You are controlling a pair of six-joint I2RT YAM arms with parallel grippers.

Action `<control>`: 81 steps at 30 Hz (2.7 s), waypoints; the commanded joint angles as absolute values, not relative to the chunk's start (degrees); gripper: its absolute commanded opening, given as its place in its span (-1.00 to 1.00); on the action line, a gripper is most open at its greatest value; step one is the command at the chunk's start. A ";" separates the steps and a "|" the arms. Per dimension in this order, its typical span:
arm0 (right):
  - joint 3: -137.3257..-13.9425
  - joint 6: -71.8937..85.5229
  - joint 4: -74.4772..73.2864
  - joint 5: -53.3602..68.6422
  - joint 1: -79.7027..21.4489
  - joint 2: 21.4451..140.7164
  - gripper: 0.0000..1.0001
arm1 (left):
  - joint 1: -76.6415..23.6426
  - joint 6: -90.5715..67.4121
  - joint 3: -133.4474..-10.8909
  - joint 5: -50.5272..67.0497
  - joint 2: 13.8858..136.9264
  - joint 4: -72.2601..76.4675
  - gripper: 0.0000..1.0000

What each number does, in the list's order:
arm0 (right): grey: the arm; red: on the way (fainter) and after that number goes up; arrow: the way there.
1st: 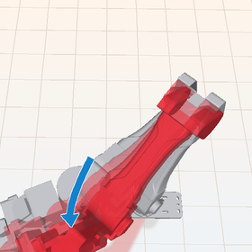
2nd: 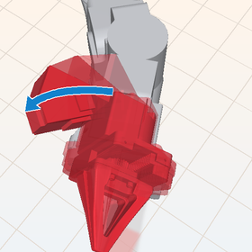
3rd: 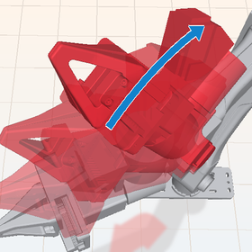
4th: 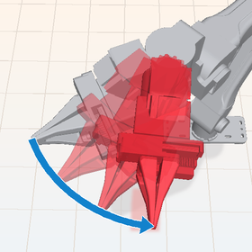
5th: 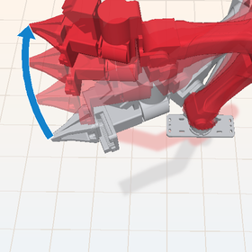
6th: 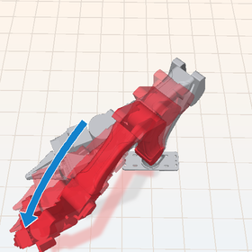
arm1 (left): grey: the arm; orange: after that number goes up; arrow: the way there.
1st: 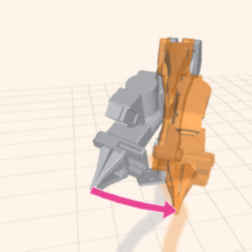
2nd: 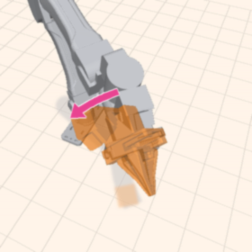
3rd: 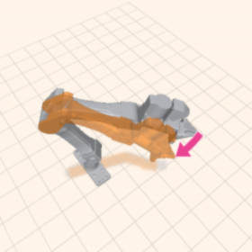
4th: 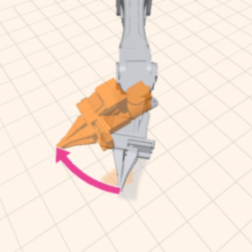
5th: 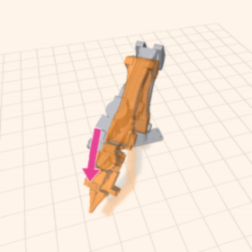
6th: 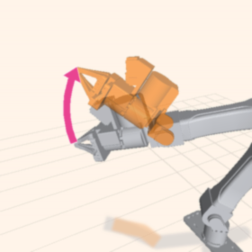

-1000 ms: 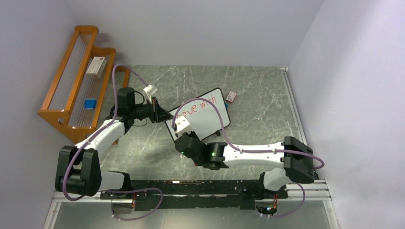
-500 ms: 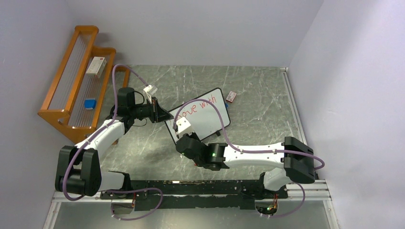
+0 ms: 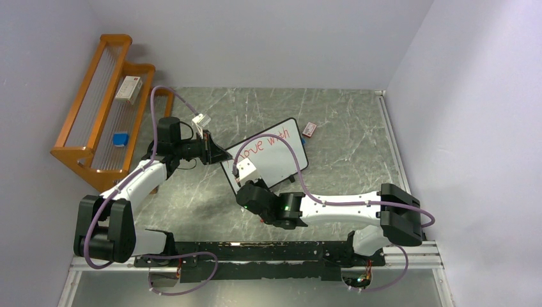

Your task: Write a sentence on the whiteboard

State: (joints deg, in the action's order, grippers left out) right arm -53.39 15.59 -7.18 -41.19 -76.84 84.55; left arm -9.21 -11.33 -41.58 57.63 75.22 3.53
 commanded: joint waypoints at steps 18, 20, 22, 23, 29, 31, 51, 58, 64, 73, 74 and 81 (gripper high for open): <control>-53.84 12.04 -3.20 -45.25 -75.85 83.55 -1.00 | -9.14 -10.22 -41.31 55.59 76.90 -1.22 -0.90; -54.05 11.67 -2.55 -45.27 -75.68 83.75 -1.00 | -9.14 -10.31 -41.29 55.63 76.99 -1.17 -0.90; -54.22 11.39 -2.13 -45.43 -75.68 83.84 -1.00 | -9.14 -10.29 -41.24 55.63 76.99 -1.13 -0.90; -54.30 11.29 -2.00 -45.44 -75.60 83.89 -1.00 | -9.14 -10.32 -41.22 55.59 76.99 -1.19 -0.90; -54.74 10.44 -1.22 -45.25 -75.26 84.07 -1.00 | -9.14 -10.22 -41.31 55.59 77.00 -1.23 -0.90; -54.92 10.46 -1.48 -45.20 -75.23 84.19 -1.00 | -9.14 -10.15 -41.32 55.56 76.94 -1.27 -0.90; -54.42 12.31 -3.26 -44.38 -75.06 84.55 -1.00 | -9.23 -9.94 -41.48 55.28 76.89 -1.67 -0.90; -52.89 14.12 -4.71 -43.13 -75.12 83.86 -1.00 | -9.21 -9.84 -41.57 55.10 76.88 -1.82 -0.90; -52.18 14.84 -5.35 -42.48 -75.23 83.77 -1.00 | -9.20 -9.70 -41.57 54.98 76.99 -1.93 -0.90; -51.18 15.82 -6.14 -42.54 -75.28 83.27 -1.00 | -9.15 -9.67 -41.66 55.04 77.16 -1.94 -0.90; -51.11 15.90 -6.19 -42.48 -75.32 83.24 -1.00 | -9.22 -9.69 -41.66 54.97 77.17 -1.93 -0.90; -50.82 16.18 -6.40 -42.56 -75.28 82.97 -1.00 | -9.20 -9.59 -41.66 54.89 77.17 -2.10 -0.90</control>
